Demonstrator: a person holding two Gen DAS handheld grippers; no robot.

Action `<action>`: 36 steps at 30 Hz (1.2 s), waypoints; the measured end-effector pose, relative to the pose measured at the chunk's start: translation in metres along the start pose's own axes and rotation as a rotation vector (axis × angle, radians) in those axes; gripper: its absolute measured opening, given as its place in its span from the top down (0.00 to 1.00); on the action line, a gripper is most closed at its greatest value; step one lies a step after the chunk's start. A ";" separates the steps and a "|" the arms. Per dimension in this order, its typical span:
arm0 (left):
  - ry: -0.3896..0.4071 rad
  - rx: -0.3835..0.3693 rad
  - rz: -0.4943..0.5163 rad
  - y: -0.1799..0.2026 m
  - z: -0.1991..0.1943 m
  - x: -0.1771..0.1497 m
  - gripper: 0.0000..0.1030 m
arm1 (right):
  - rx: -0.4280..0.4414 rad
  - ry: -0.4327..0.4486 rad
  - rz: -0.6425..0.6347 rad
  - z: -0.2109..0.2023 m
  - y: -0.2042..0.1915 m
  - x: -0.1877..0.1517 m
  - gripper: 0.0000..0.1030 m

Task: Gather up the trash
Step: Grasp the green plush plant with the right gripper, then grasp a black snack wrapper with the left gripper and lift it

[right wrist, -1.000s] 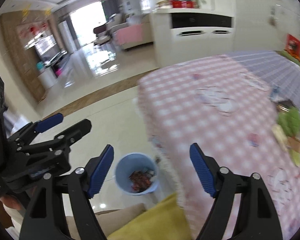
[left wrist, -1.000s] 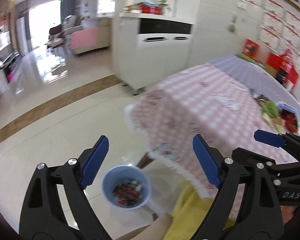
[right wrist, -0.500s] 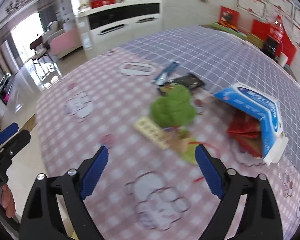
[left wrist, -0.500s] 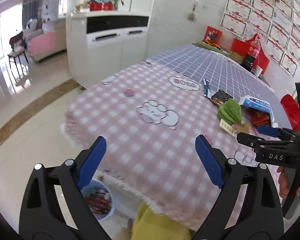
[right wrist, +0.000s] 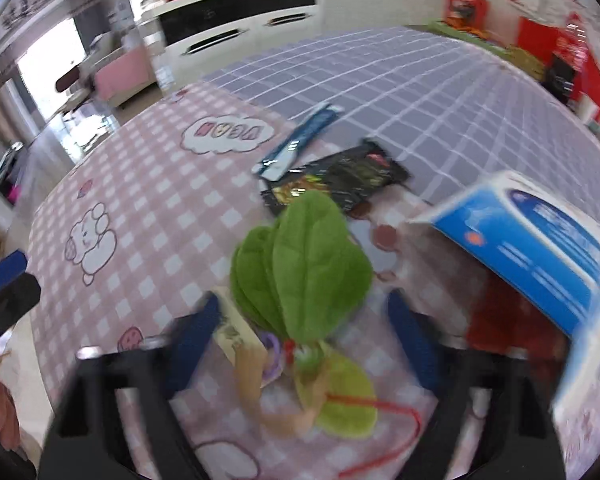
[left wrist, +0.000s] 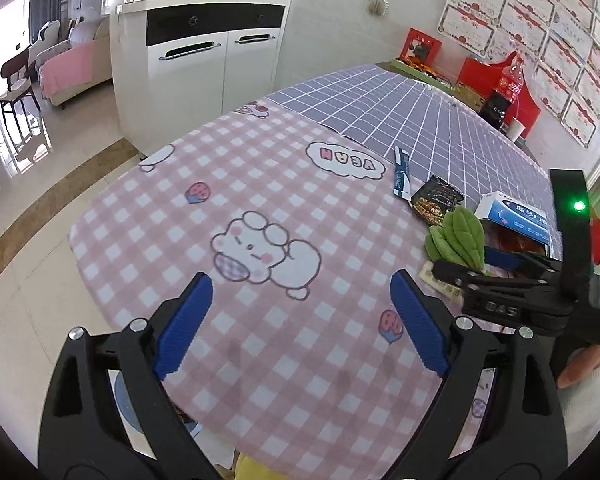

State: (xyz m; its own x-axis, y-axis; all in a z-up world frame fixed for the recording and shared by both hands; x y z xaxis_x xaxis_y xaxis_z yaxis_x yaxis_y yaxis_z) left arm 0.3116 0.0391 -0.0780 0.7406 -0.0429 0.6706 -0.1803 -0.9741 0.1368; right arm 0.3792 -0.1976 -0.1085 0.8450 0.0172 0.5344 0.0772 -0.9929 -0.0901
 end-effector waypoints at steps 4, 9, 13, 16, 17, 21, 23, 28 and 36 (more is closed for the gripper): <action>-0.007 0.000 0.023 0.014 0.008 0.014 0.14 | 0.099 -0.002 0.027 -0.010 0.012 0.012 0.84; -0.002 -0.117 0.106 0.049 0.025 0.037 0.10 | 0.079 0.124 0.019 -0.058 0.030 0.026 0.84; -0.072 -0.185 0.186 0.091 0.059 0.050 0.10 | 0.044 0.225 0.074 -0.093 0.064 0.039 0.84; -0.095 -0.207 0.252 0.117 0.080 0.058 0.10 | 0.025 0.273 0.118 -0.110 0.089 0.042 0.84; -0.098 -0.207 0.277 0.126 0.086 0.061 0.10 | 0.021 0.285 0.131 -0.114 0.096 0.044 0.84; -0.101 -0.224 0.420 0.162 0.108 0.067 0.10 | 0.025 0.315 0.193 -0.124 0.126 0.044 0.84; -0.084 -0.221 0.480 0.173 0.116 0.068 0.10 | 0.032 0.319 0.209 -0.126 0.138 0.040 0.84; -0.101 -0.163 0.504 0.181 0.145 0.076 0.10 | 0.051 0.317 0.250 -0.127 0.149 0.040 0.84; -0.176 -0.132 0.483 0.178 0.161 0.070 0.19 | 0.062 0.303 0.242 -0.122 0.148 0.038 0.84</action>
State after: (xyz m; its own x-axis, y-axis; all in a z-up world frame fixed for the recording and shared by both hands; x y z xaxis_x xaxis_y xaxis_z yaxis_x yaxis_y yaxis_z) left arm 0.4359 -0.1732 -0.1244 0.6481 -0.5277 0.5490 -0.5994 -0.7982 -0.0597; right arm 0.3584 -0.3585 0.0016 0.6488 -0.2612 0.7147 -0.0654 -0.9549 -0.2896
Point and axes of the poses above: each gripper's, at about its wrist camera, not at the fingertips, and z roughly the way its jaws point, y to its right, x to its top, the point moved 2 cm from there along z, roughly the way its jaws point, and after that the axes turned 5 degrees about z, right-handed, at the moved point
